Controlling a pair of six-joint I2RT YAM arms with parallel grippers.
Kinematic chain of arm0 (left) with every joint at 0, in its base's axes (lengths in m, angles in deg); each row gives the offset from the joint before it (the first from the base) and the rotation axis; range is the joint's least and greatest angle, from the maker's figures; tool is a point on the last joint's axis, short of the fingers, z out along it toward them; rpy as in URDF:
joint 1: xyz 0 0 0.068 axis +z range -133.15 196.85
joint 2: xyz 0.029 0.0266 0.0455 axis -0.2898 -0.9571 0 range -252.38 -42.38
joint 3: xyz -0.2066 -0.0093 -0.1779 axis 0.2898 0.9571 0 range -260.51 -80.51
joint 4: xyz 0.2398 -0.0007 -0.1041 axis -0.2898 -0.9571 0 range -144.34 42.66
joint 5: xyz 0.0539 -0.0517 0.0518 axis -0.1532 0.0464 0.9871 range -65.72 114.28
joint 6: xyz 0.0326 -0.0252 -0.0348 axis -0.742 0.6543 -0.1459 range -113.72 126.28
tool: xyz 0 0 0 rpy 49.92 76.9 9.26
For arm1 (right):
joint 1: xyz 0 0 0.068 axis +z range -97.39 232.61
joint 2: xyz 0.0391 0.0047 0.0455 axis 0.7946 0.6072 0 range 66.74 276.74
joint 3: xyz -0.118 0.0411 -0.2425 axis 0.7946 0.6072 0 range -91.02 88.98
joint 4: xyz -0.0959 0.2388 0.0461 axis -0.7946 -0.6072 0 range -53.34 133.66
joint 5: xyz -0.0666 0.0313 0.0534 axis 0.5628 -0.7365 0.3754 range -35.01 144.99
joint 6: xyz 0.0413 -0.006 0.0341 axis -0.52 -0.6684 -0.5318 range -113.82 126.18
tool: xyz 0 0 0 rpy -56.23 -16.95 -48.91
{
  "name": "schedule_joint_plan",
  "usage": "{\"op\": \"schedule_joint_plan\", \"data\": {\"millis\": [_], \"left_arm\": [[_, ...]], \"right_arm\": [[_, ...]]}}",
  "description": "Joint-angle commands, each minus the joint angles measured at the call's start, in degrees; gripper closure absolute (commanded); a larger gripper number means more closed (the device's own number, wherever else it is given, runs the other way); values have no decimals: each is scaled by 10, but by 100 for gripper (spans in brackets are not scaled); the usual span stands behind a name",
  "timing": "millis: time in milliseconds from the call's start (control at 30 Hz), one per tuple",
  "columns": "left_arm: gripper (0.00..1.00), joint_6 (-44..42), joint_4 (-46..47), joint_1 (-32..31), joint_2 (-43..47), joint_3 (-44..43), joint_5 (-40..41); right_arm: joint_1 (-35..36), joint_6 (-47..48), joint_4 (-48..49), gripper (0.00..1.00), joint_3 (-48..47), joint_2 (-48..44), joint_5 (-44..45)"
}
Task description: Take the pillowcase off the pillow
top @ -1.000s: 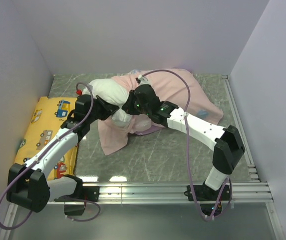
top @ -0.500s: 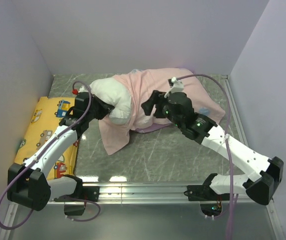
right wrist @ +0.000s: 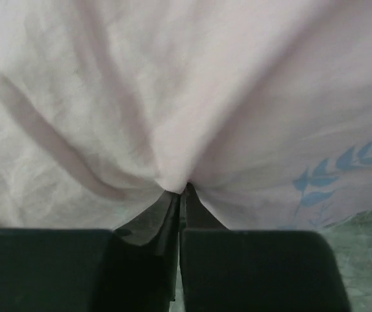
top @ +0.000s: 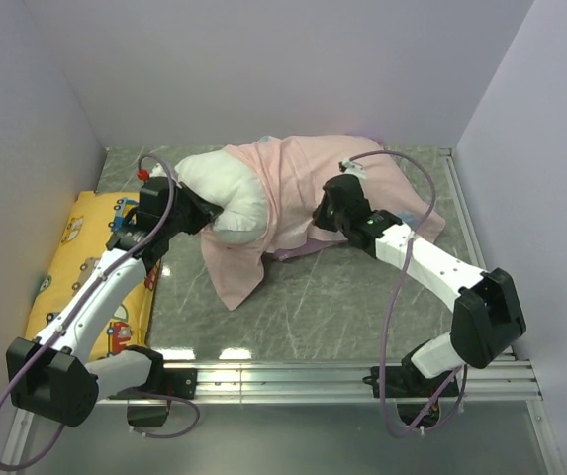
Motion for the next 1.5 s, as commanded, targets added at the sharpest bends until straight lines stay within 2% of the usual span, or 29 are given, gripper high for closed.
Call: {"op": "schedule_joint_plan", "data": {"millis": [0,133,167,233,267,367,433,533,567,667,700,733,800,833,933,967,1100,1200,1333,1400,1467], "left_arm": [[100,-25,21,37,34,-57,-11],[100,-29,9,126,38,-88,-74],[100,-30,3,165,39,-94,-88],[100,-35,-9,202,40,-113,-102],[100,-34,-20,234,40,-116,-106],[100,-20,7,264,47,-93,-152],[100,-15,22,255,47,-56,-171],[100,-15,45,195,52,10,-131],[100,-20,51,153,52,24,-120],[100,-13,69,79,49,82,-84],[100,-11,75,63,47,112,-75],[100,-8,85,33,46,126,-66],[100,1,94,7,45,164,-40],[100,9,99,-12,46,177,-30],[100,25,111,-25,53,221,-6],[100,30,116,-26,55,232,-3],[100,57,152,-36,50,298,-15],[100,73,169,-46,42,331,-12],[100,84,187,-45,47,362,-3],[100,83,184,-46,46,368,-1],[100,84,188,-46,45,373,-2]], "right_arm": [[-46,-6,20,100,-4,-33,31],[-118,-12,-12,100,20,-57,50],[-156,-16,-19,100,25,-60,56],[-206,-24,-28,100,41,-72,48],[-260,-30,-25,100,49,-77,33],[-314,-37,-11,100,75,-96,-22],[-318,-31,-2,100,80,-109,-34],[-291,-27,5,100,88,-116,-41],[-283,-23,9,100,92,-120,-41],[-232,-1,9,100,105,-141,-41],[-215,6,2,96,99,-155,-31],[-176,13,-16,84,94,-162,1],[-142,37,-26,67,75,-187,13],[-107,48,-32,49,64,-191,11],[-62,125,-39,34,-1,-167,-33],[-33,143,-46,31,-23,-150,-46],[22,210,-111,26,-176,-8,-12],[50,245,-130,23,-256,80,-20],[72,283,-167,20,-357,190,16],[72,285,-192,21,-414,250,25],[72,284,-212,29,-433,274,40]]}}
